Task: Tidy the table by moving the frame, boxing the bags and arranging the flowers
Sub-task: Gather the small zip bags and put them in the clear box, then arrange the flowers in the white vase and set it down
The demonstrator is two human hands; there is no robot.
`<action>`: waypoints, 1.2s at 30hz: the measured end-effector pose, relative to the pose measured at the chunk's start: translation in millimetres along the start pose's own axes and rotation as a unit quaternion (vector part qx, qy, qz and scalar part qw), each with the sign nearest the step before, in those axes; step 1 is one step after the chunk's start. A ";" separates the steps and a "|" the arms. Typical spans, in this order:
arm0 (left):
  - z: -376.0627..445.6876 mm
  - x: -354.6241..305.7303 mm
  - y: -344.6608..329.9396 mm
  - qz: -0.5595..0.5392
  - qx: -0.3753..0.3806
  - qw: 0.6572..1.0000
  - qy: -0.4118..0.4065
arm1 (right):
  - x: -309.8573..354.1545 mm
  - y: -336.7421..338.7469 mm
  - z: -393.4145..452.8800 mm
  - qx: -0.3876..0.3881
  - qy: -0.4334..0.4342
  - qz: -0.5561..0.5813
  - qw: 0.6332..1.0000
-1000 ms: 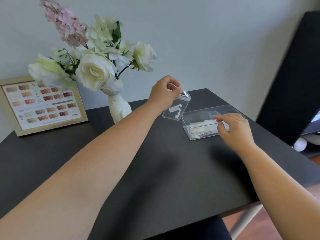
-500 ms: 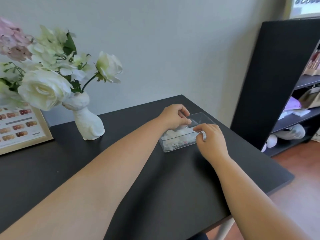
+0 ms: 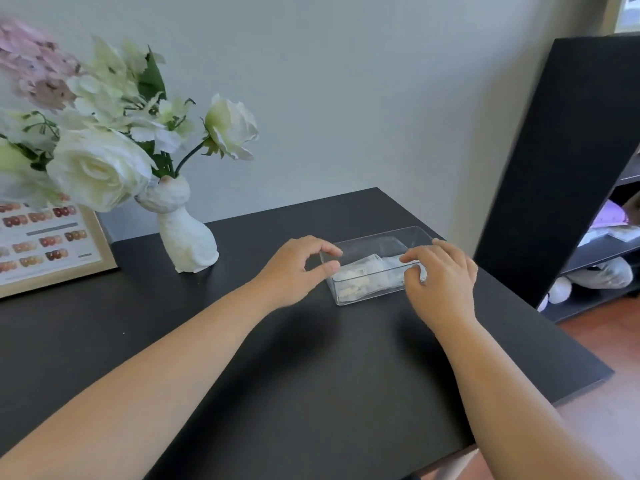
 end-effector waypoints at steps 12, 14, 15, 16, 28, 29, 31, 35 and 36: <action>-132.5 136.7 109.8 -0.193 -0.306 0.910 0.203 | 166.7 -43.9 -28.2 0.044 0.319 0.157 0.934; -145.0 147.6 122.7 -0.213 -0.330 0.895 0.213 | 176.9 -74.3 -22.4 0.141 0.249 0.193 0.939; -149.0 152.8 128.6 -0.226 -0.339 0.886 0.220 | 180.6 -90.8 -20.2 0.191 0.204 0.205 0.938; -151.4 158.0 134.0 -0.239 -0.346 0.879 0.226 | 184.4 -106.9 -19.1 0.232 0.162 0.216 0.934; -120.4 196.9 166.9 -0.326 -0.372 0.841 0.219 | 249.2 -204.3 -0.2 0.280 -0.012 0.283 0.917; -116.6 201.3 168.3 -0.326 -0.367 0.843 0.220 | 254.6 -209.0 1.8 0.276 -0.011 0.277 0.920; -110.0 209.3 170.8 -0.325 -0.355 0.848 0.224 | 265.9 -217.3 4.2 0.273 -0.005 0.274 0.922; -94.6 219.3 176.3 -0.311 -0.316 0.867 0.226 | 279.0 -230.9 8.5 0.270 -0.009 0.279 0.921; -91.2 219.8 176.6 -0.311 -0.302 0.873 0.223 | 279.8 -233.1 10.2 0.268 -0.014 0.277 0.923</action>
Point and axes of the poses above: each hand's wrist, its own z-axis towards the middle knuckle, its own y-axis out of the back of the hand, x = y × z, the point moved 6 cm from there along z, towards the middle knuckle, and after that the axes turned 8 degrees about -z, right-handed, at the moved point
